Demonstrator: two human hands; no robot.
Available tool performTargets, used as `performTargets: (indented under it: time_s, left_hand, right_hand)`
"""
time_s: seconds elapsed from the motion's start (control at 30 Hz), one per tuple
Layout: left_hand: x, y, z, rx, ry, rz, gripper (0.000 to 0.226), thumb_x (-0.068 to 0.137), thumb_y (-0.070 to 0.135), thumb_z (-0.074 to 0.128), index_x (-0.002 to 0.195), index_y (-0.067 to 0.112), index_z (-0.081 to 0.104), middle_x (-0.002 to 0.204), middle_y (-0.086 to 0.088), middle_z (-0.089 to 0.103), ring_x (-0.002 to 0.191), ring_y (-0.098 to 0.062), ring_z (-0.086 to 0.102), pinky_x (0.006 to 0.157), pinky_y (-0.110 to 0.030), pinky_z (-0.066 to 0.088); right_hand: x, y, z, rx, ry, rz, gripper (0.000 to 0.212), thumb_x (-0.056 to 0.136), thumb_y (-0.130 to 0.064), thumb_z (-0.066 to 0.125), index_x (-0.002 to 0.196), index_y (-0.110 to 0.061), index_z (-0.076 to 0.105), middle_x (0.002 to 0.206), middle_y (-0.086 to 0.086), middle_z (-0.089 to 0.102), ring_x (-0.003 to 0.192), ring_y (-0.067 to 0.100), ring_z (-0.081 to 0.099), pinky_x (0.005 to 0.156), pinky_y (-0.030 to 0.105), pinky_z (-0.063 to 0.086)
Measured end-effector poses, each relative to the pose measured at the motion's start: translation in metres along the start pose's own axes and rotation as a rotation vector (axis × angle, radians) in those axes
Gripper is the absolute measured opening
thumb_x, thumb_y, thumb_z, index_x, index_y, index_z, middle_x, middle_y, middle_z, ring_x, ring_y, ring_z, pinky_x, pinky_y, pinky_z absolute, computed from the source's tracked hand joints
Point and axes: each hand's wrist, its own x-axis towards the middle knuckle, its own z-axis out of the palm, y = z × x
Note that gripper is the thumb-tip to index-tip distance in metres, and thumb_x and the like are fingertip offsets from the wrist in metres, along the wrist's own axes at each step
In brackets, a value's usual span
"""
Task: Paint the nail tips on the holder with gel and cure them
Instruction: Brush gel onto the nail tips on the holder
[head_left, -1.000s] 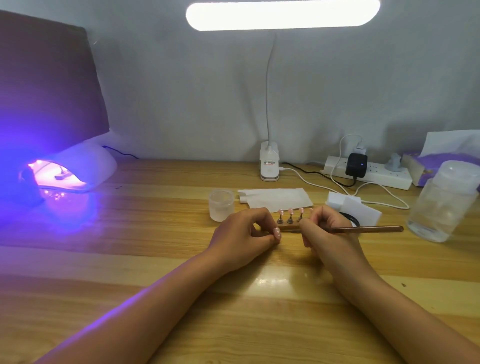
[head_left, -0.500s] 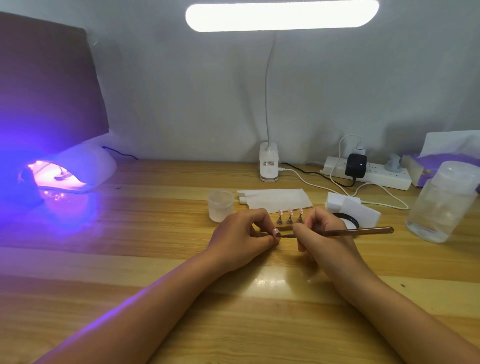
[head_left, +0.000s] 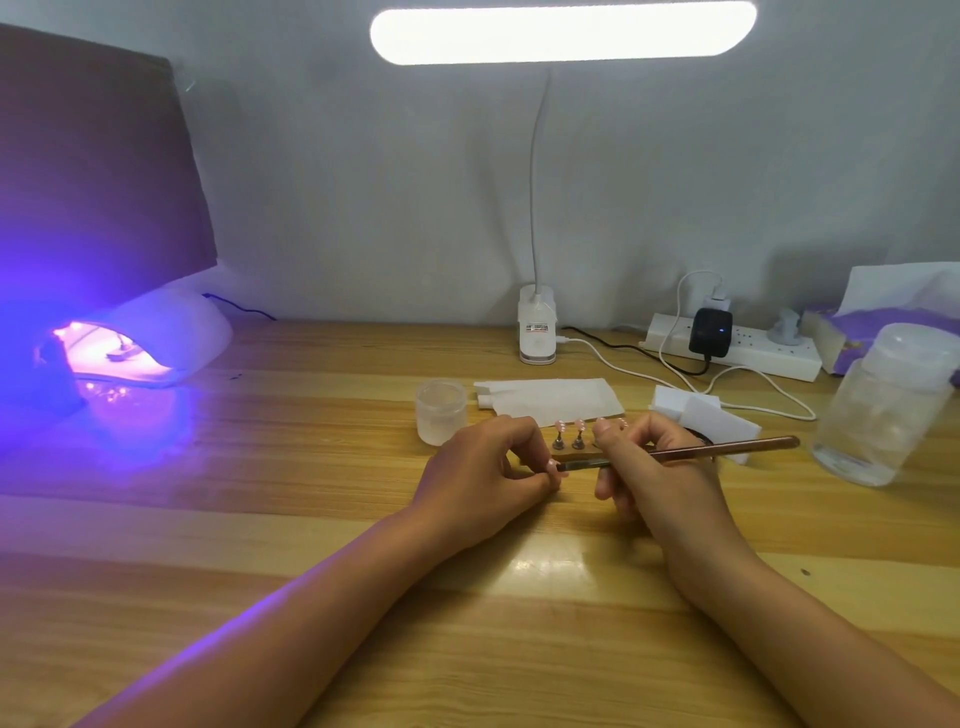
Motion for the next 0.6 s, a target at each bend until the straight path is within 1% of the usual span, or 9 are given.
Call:
performTargets:
  time_s: [0.1, 0.2, 0.27, 0.37, 0.43, 0.53, 0.6]
  left_hand:
    - [-0.0006, 0.0015, 0.0001, 0.035, 0.011, 0.016, 0.017, 0.082, 0.032, 0.078, 0.078, 0.033, 0.061, 0.086, 0.017, 0.065, 0.066, 0.004, 0.054, 0.056, -0.015, 0.039]
    - [-0.0008, 0.0021, -0.0001, 0.045, 0.017, 0.008, 0.019, 0.081, 0.033, 0.078, 0.077, 0.034, 0.06, 0.085, 0.016, 0.063, 0.065, 0.001, 0.054, 0.058, -0.026, 0.048]
    - [-0.0008, 0.0025, -0.0002, 0.052, 0.018, 0.003, 0.018, 0.081, 0.033, 0.078, 0.078, 0.033, 0.06, 0.085, 0.015, 0.063, 0.065, -0.001, 0.053, 0.061, -0.031, 0.05]
    - [-0.0006, 0.0024, -0.0005, 0.047, 0.018, 0.007, 0.018, 0.081, 0.031, 0.079, 0.078, 0.033, 0.062, 0.084, 0.015, 0.064, 0.065, -0.001, 0.053, 0.059, -0.026, 0.047]
    - [-0.0005, 0.0024, -0.0006, 0.045, 0.015, 0.012, 0.016, 0.081, 0.029, 0.079, 0.078, 0.031, 0.063, 0.084, 0.014, 0.065, 0.066, -0.001, 0.054, 0.059, -0.024, 0.046]
    - [-0.0004, 0.0023, -0.0008, 0.035, 0.014, 0.015, 0.013, 0.081, 0.03, 0.079, 0.08, 0.028, 0.066, 0.083, 0.014, 0.066, 0.067, -0.001, 0.054, 0.059, -0.024, 0.047]
    - [-0.0007, 0.0025, -0.0006, 0.026, 0.02, 0.004, 0.013, 0.081, 0.032, 0.079, 0.079, 0.027, 0.066, 0.083, 0.014, 0.066, 0.065, -0.002, 0.054, 0.06, -0.03, 0.049]
  right_hand:
    - [0.0, 0.0004, 0.0003, -0.024, -0.02, -0.003, 0.031, 0.092, -0.031, 0.062, 0.074, -0.008, 0.053, 0.056, 0.008, 0.066, 0.041, 0.008, 0.049, 0.041, 0.017, 0.04]
    - [-0.0001, 0.0004, 0.001, -0.04, -0.044, 0.001, 0.032, 0.092, -0.034, 0.062, 0.077, -0.007, 0.053, 0.059, 0.009, 0.068, 0.042, 0.008, 0.05, 0.042, 0.018, 0.041]
    - [-0.0007, 0.0006, 0.0016, -0.055, -0.056, -0.007, 0.035, 0.091, -0.036, 0.061, 0.079, -0.005, 0.053, 0.06, 0.009, 0.068, 0.042, 0.008, 0.049, 0.042, 0.017, 0.04]
    - [-0.0011, 0.0009, 0.0019, -0.093, -0.05, -0.015, 0.038, 0.091, -0.039, 0.06, 0.081, -0.003, 0.053, 0.06, 0.008, 0.069, 0.042, 0.008, 0.05, 0.043, 0.018, 0.041]
    - [-0.0015, 0.0008, 0.002, -0.127, -0.036, -0.026, 0.037, 0.092, -0.039, 0.06, 0.08, -0.004, 0.053, 0.06, 0.008, 0.068, 0.043, 0.009, 0.05, 0.046, 0.022, 0.041]
    - [-0.0012, 0.0008, 0.0016, -0.126, 0.005, -0.039, 0.033, 0.094, -0.033, 0.06, 0.076, -0.007, 0.052, 0.057, 0.009, 0.066, 0.043, 0.01, 0.048, 0.049, 0.029, 0.039]
    - [-0.0004, 0.0013, 0.0012, -0.14, 0.031, -0.037, 0.032, 0.095, -0.031, 0.06, 0.075, -0.008, 0.053, 0.056, 0.008, 0.064, 0.044, 0.011, 0.048, 0.052, 0.031, 0.039]
